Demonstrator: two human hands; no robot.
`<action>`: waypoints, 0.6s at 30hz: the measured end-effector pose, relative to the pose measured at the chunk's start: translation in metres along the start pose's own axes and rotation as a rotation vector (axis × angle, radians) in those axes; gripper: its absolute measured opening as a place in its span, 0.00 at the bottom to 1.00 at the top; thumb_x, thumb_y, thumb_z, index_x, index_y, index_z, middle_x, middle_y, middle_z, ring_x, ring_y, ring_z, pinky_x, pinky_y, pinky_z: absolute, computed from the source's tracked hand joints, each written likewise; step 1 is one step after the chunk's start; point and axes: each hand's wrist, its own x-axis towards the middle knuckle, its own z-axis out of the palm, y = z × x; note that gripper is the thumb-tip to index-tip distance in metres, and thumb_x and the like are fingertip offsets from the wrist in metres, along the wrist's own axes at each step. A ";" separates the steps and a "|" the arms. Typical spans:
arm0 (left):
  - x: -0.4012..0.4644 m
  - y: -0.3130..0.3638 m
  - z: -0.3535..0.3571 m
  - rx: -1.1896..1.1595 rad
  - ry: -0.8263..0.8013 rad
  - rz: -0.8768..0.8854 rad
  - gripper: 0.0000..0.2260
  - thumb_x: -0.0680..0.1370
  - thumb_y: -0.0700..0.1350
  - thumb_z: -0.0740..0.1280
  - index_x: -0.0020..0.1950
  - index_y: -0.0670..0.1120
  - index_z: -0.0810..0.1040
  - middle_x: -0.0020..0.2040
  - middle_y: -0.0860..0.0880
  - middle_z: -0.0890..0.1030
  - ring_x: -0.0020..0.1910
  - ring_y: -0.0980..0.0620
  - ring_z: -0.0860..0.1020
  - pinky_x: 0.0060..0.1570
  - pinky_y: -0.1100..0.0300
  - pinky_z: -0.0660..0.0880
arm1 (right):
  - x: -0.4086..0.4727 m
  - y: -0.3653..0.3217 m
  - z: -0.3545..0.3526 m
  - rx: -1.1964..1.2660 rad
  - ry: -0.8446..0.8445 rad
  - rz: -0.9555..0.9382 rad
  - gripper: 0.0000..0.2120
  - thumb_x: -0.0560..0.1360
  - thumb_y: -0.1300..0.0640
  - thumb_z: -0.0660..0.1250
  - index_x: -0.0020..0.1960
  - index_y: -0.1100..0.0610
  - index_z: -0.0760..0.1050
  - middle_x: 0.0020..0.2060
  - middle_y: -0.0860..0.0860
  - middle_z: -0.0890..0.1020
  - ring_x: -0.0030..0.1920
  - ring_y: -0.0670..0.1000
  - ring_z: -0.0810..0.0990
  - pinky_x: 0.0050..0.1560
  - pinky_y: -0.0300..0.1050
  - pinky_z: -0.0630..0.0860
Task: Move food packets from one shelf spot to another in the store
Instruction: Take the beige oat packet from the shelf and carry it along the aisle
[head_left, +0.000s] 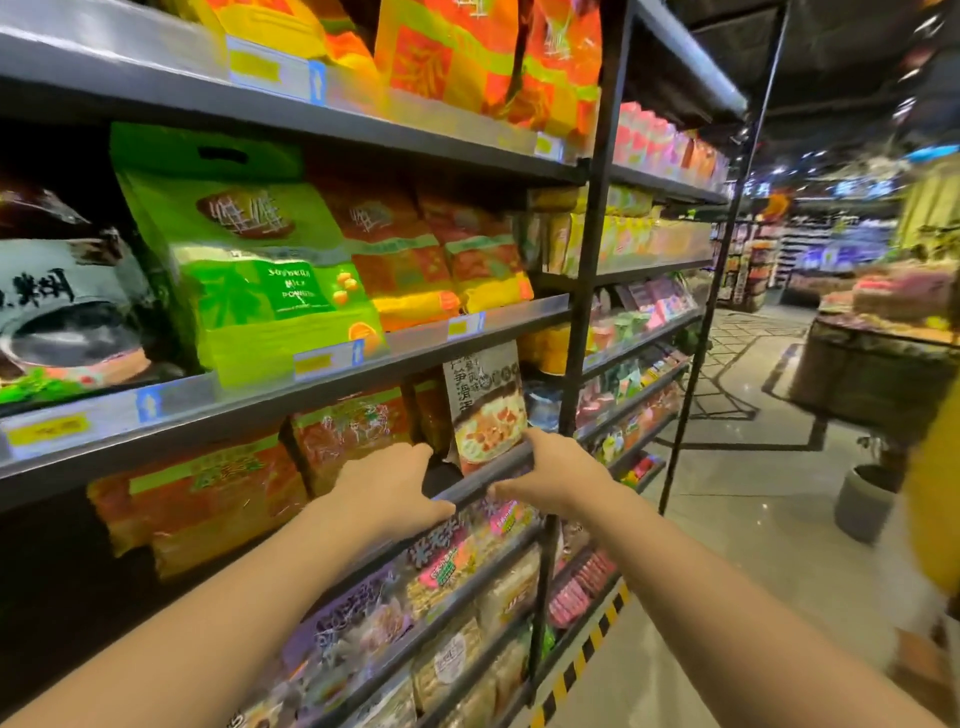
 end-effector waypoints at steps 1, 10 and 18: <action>0.011 0.000 0.002 0.006 -0.008 -0.003 0.36 0.76 0.70 0.65 0.78 0.51 0.66 0.72 0.51 0.75 0.67 0.48 0.76 0.57 0.50 0.78 | 0.012 0.005 -0.001 0.005 -0.001 0.001 0.46 0.71 0.36 0.75 0.81 0.53 0.62 0.71 0.52 0.76 0.67 0.56 0.77 0.64 0.53 0.79; 0.109 0.011 0.025 0.004 -0.021 -0.135 0.37 0.74 0.72 0.64 0.77 0.52 0.66 0.72 0.50 0.75 0.67 0.46 0.77 0.58 0.47 0.77 | 0.127 0.059 -0.002 0.013 -0.049 -0.084 0.43 0.71 0.37 0.75 0.78 0.54 0.65 0.70 0.54 0.77 0.67 0.58 0.78 0.64 0.55 0.79; 0.189 0.049 0.051 -0.040 -0.028 -0.314 0.39 0.74 0.73 0.64 0.77 0.51 0.66 0.72 0.49 0.75 0.67 0.46 0.76 0.58 0.47 0.77 | 0.232 0.119 -0.010 0.066 -0.108 -0.247 0.45 0.71 0.37 0.77 0.79 0.55 0.65 0.72 0.54 0.77 0.69 0.57 0.77 0.68 0.53 0.76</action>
